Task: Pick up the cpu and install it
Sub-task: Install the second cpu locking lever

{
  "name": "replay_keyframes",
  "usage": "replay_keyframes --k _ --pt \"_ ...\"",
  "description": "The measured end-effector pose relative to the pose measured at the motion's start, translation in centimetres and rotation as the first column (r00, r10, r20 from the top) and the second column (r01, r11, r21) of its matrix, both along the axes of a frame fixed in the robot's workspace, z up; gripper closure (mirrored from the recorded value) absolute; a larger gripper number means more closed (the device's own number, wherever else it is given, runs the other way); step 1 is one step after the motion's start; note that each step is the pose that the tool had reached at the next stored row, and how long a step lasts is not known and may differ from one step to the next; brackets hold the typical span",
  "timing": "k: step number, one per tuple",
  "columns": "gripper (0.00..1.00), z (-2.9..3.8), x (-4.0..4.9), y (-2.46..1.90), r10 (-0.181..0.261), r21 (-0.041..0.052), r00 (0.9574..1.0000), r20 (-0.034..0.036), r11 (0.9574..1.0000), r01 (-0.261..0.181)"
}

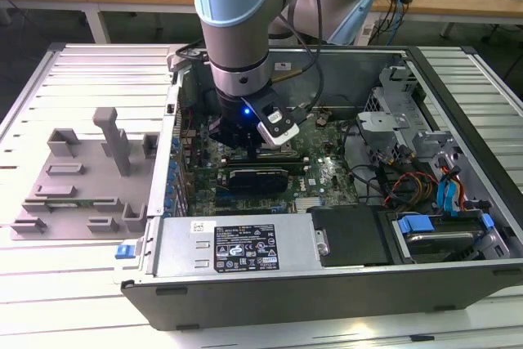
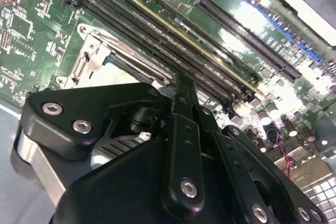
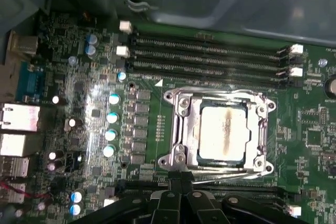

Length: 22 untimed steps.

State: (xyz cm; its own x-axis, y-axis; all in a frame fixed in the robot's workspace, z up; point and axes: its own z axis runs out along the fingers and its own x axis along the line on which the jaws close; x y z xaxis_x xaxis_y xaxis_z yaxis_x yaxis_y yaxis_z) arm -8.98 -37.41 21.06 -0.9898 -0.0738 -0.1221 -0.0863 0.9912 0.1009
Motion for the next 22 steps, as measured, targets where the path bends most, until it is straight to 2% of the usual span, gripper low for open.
replay_keyframes --k 2,6,8,9,11,13,16,19,20,22 --pt "0.89 0.00 -0.01 -0.02 0.000 0.0020 1.0000 0.0001 1.0000 0.000" --pt "0.89 0.00 -0.12 -0.52 0.000 0.0109 1.0000 0.0002 0.9999 0.000" --pt "0.89 0.00 -0.12 -1.01 0.000 0.0193 1.0000 0.0003 0.9998 0.000" --pt "0.89 0.00 -0.13 -1.17 0.000 0.0243 1.0000 0.0005 0.9997 0.000" --pt "0.89 0.01 -0.19 -1.23 0.000 0.0437 1.0000 0.0058 0.9990 0.000" --pt "0.89 -0.04 -0.49 -1.25 0.000 0.0683 0.9999 0.0165 0.9977 -0.001" --pt "0.89 -0.32 -1.15 -1.28 -0.001 0.0781 0.9998 0.0192 0.9969 -0.001" --pt "0.89 -0.55 -1.16 -1.29 -0.003 0.0845 0.9998 0.0190 0.9964 0.001" --pt "0.89 -0.70 -1.16 -1.27 -0.004 0.0912 0.9998 0.0193 0.9958 0.002" --pt "0.89 -0.84 -1.19 -1.28 -0.005 0.0982 0.9998 0.0192 0.9952 0.003"
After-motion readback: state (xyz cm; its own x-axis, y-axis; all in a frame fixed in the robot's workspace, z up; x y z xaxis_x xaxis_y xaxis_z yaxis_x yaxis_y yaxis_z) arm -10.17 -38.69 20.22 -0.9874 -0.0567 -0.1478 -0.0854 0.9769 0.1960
